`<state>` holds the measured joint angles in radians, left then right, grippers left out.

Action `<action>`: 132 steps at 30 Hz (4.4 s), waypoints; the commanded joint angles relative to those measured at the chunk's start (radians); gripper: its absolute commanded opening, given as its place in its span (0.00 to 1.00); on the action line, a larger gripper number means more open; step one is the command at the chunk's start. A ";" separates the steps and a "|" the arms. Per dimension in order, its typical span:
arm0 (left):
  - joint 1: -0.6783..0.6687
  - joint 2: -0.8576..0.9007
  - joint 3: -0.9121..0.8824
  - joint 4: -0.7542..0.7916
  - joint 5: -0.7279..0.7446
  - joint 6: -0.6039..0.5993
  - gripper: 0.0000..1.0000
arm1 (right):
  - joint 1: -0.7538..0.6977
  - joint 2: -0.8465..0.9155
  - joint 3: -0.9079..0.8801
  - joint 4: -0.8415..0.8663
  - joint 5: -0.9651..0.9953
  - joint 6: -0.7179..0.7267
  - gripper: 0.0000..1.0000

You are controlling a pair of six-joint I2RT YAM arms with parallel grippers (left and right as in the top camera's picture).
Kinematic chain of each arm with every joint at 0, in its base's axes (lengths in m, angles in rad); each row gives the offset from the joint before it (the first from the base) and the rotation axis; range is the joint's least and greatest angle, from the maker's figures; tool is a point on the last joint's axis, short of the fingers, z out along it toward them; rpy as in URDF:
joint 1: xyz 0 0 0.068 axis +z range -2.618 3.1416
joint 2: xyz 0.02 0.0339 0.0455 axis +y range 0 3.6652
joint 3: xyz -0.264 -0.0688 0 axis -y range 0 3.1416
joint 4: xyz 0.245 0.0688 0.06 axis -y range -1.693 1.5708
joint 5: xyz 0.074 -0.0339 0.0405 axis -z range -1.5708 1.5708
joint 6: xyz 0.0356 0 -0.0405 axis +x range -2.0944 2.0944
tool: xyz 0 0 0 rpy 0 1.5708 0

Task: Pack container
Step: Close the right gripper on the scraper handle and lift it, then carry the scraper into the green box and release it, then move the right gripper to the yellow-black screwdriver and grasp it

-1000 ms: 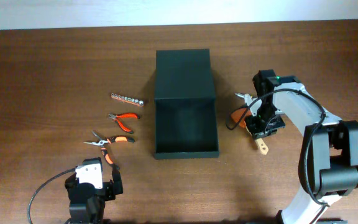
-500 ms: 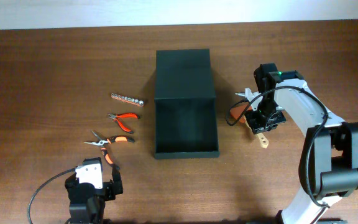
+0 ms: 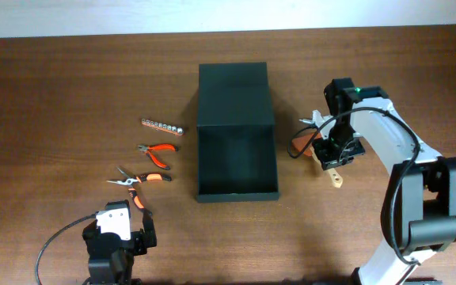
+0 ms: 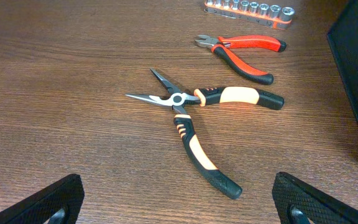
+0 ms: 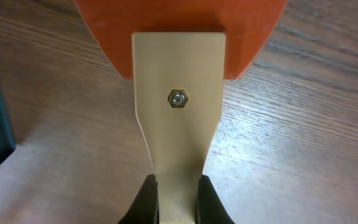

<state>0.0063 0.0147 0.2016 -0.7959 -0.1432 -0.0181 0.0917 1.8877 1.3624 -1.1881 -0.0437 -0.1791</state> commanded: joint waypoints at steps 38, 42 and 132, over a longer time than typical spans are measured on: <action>0.003 -0.010 -0.006 0.002 -0.003 0.019 0.99 | 0.530 -0.095 0.175 0.060 -0.099 0.012 0.07; 0.003 -0.010 -0.006 0.002 -0.003 0.019 0.99 | 0.530 -0.031 0.173 0.056 -0.097 0.004 0.07; 0.003 -0.010 -0.006 0.002 -0.003 0.019 0.99 | -0.163 0.406 0.478 0.217 -0.103 -0.408 1.00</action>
<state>0.0063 0.0147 0.2016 -0.7959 -0.1432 -0.0181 -0.0711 2.2845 1.8286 -0.9718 -0.1329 -0.5602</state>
